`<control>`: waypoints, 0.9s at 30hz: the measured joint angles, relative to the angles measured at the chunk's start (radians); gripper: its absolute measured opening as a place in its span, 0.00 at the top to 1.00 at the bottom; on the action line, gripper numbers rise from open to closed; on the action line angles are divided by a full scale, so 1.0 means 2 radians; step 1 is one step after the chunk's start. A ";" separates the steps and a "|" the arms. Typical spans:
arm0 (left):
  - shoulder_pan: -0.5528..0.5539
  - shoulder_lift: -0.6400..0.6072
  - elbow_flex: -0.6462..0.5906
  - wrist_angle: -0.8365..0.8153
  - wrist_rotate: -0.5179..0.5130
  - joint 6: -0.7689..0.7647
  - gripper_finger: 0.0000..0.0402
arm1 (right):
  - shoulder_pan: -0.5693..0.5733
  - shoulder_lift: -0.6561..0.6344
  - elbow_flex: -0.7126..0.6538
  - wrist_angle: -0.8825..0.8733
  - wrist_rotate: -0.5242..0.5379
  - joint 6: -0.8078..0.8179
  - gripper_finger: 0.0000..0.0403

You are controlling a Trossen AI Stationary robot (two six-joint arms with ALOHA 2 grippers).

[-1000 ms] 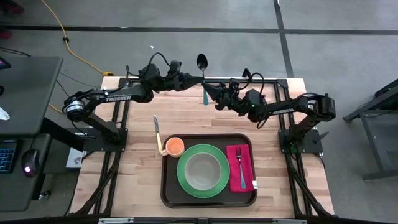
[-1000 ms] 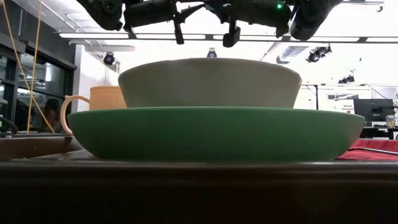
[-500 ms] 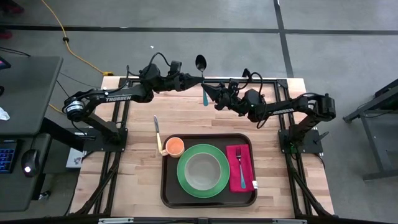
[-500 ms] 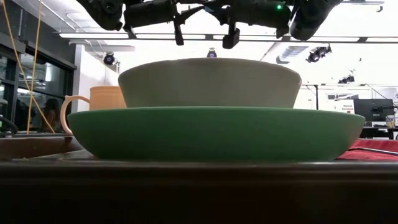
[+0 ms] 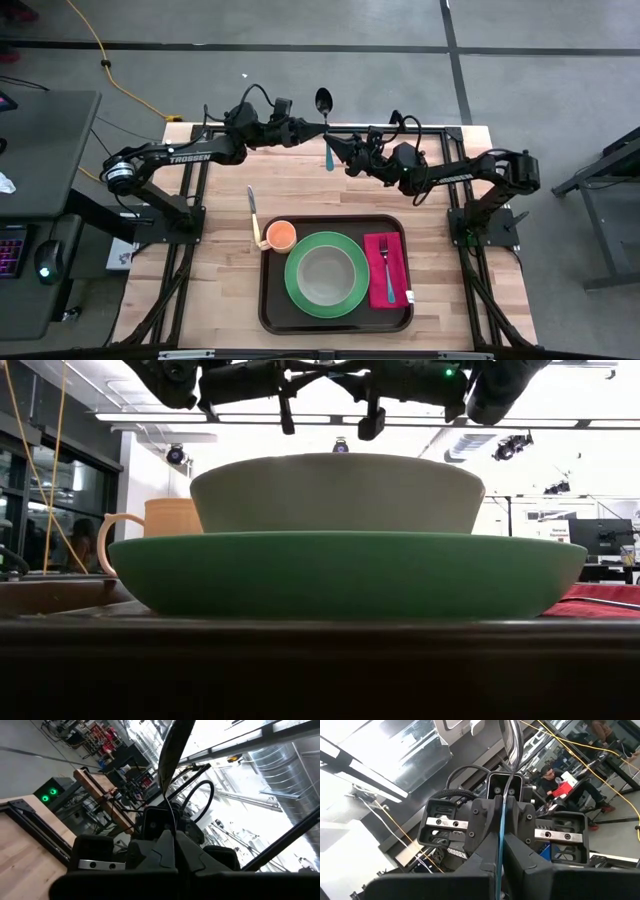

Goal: Set up tray
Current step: Put the blue spoon on top of the red napkin to the left of the blue fork on the black tray

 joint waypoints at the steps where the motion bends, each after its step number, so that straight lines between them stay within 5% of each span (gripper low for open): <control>1: 0.000 0.000 0.000 0.000 0.001 0.004 0.96 | 0.000 0.000 0.000 0.000 -0.001 0.000 1.00; 20: 0.000 0.000 0.000 0.000 0.023 0.020 0.98 | 0.000 0.000 0.000 -0.008 -0.026 0.004 1.00; 27: 0.001 0.001 0.000 -0.003 0.023 0.025 0.98 | -0.005 0.000 0.000 -0.036 -0.043 0.017 0.92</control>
